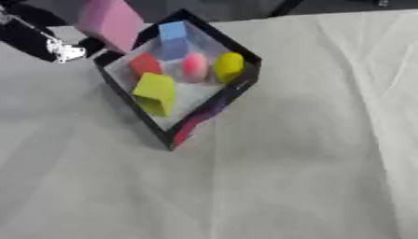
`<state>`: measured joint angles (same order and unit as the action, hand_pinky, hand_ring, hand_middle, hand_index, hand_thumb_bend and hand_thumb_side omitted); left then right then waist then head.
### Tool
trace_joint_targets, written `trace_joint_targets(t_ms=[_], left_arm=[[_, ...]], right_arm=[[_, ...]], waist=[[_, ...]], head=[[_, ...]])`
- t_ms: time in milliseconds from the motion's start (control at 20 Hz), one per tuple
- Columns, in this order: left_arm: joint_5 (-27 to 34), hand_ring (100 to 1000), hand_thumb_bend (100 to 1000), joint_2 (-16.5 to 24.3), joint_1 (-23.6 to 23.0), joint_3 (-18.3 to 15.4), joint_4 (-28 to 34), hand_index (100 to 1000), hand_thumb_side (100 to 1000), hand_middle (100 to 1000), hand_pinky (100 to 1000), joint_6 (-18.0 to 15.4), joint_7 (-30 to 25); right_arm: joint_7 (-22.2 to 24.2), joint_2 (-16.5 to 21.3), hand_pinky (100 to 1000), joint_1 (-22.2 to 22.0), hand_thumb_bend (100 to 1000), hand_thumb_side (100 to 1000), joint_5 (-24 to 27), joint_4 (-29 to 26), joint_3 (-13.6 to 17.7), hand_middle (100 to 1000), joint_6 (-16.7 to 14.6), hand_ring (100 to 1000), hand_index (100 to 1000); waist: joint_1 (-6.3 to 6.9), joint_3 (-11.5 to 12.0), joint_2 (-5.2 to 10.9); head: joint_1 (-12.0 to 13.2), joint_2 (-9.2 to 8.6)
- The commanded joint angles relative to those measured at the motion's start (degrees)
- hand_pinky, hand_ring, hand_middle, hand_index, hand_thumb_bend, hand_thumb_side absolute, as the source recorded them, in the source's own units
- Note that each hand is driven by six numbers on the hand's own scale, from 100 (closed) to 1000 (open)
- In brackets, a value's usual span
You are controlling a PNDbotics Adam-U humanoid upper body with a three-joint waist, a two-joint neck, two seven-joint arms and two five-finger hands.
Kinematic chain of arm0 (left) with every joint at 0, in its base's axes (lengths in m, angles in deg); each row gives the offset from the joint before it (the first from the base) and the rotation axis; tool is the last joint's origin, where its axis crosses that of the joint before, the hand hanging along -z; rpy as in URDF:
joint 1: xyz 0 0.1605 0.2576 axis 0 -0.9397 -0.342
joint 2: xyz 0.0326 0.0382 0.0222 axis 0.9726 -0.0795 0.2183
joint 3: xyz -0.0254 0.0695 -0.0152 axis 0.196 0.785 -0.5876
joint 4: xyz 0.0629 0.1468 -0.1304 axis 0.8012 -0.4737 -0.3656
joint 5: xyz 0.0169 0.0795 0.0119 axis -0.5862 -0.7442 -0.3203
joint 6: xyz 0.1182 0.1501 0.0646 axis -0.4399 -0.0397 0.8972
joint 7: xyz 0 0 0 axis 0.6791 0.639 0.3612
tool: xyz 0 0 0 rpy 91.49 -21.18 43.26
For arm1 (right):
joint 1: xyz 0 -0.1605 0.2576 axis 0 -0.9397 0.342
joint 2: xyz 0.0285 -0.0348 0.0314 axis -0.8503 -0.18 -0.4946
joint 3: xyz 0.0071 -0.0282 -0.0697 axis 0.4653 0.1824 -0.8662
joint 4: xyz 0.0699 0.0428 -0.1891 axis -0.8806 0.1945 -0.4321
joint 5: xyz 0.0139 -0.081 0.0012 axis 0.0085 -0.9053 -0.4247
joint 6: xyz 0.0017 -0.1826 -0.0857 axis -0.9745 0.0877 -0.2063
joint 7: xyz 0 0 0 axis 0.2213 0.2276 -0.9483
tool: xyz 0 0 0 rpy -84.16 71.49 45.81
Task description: Pick up objects on the table and place them in the box.
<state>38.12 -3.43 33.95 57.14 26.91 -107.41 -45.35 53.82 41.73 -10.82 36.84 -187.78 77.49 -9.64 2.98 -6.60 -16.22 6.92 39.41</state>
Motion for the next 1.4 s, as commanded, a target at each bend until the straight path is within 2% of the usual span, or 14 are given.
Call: trace_joint_targets(t_ms=[50,350,650,800,950,1050,1100,1150,1200,1250,1300,1350,1400], left_arm=[[-3.2,668,100,-1.1,3.3,0.4,-5.9,475,168,499,717,-1.7,-0.2],[-9.4,677,100,-6.3,8.4,1.2,-15.9,487,172,515,725,-5.0,0.2],[-17.8,698,100,-11.0,11.7,1.5,-22.7,494,179,535,738,-8.4,1.8],[-23.8,722,180,-12.8,12.2,1.7,-25.3,506,196,556,752,-10.2,2.6],[-28.9,734,192,-14.2,12.1,2.1,-27.1,520,206,570,761,-12.3,4.1],[-31.2,758,201,-14.6,12.0,2.3,-27.9,565,219,602,778,-13.4,4.3],[-32.1,831,211,-14.6,11.9,2.4,-28.3,742,231,732,817,-13.9,4.2],[-32.7,843,215,-14.7,11.9,2.4,-28.6,768,231,749,823,-14.4,3.8],[-33.2,921,264,-14.7,11.9,2.4,-28.8,887,233,847,875,-14.9,3.3],[-33.5,931,273,-14.7,11.8,2.3,-28.8,908,228,860,888,-15.3,2.9],[-33.7,960,315,-14.7,11.8,2.2,-28.7,964,345,889,926,-15.6,2.5],[-33.8,961,312,-14.7,11.7,2.1,-28.5,966,413,889,927,-15.8,2.3],[-33.7,968,385,-14.7,11.6,1.9,-28.1,986,907,891,939,-15.8,2.5]], right_arm=[[0.3,1.5,910,0.9,100,523,0.3,-1.0,0.1,599,0.0,605,831],[0.8,1.2,910,2.3,100,523,0.6,-1.1,-0.4,599,0.1,605,831],[1.3,0.7,910,3.5,100,523,0.9,-1.3,-0.9,599,0.7,605,831],[1.4,0.6,910,4.0,100,523,1.1,-1.4,-1.1,599,0.8,605,831],[1.5,0.5,910,4.0,100,523,1.1,-1.4,-1.1,599,0.9,605,831],[1.5,0.5,911,3.9,100,523,1.0,-1.4,-1.1,599,1.0,605,831],[1.5,0.5,911,3.8,100,523,1.0,-1.4,-1.0,599,1.0,605,832],[1.5,0.5,911,3.8,100,523,1.0,-1.4,-1.0,599,1.0,605,832],[1.5,0.5,911,3.8,100,523,1.0,-1.5,-1.0,599,1.1,605,831],[1.5,0.5,911,3.8,100,523,1.0,-1.5,-1.1,599,1.1,605,831],[1.6,0.5,911,3.7,100,523,1.0,-1.4,-1.1,598,1.1,605,831],[1.6,0.5,911,3.6,100,523,1.0,-1.4,-1.1,598,1.1,605,831],[1.6,0.5,911,3.6,100,523,0.9,-1.4,-1.1,598,1.1,605,831]], waist=[[0.64,-0.3,0.91],[0.92,-1.8,0.28],[1.39,-3.0,-0.13],[1.48,-3.4,-0.28],[1.61,-3.6,-0.39],[1.71,-3.6,-0.38],[1.74,-3.6,-0.35],[1.75,-3.5,-0.31],[1.75,-3.4,-0.27],[1.74,-3.4,-0.23],[1.73,-3.3,-0.18],[1.71,-3.2,-0.14],[1.68,-3.2,-0.08]], head=[[0.7,-1.16],[1.7,-2.05],[2.4,-2.42],[2.7,-2.64],[2.9,-2.81],[2.9,-2.70],[2.9,-2.67],[2.9,-2.65],[2.8,-2.62],[2.8,-2.58],[2.8,-2.53],[2.7,-2.46],[2.7,-2.37]])
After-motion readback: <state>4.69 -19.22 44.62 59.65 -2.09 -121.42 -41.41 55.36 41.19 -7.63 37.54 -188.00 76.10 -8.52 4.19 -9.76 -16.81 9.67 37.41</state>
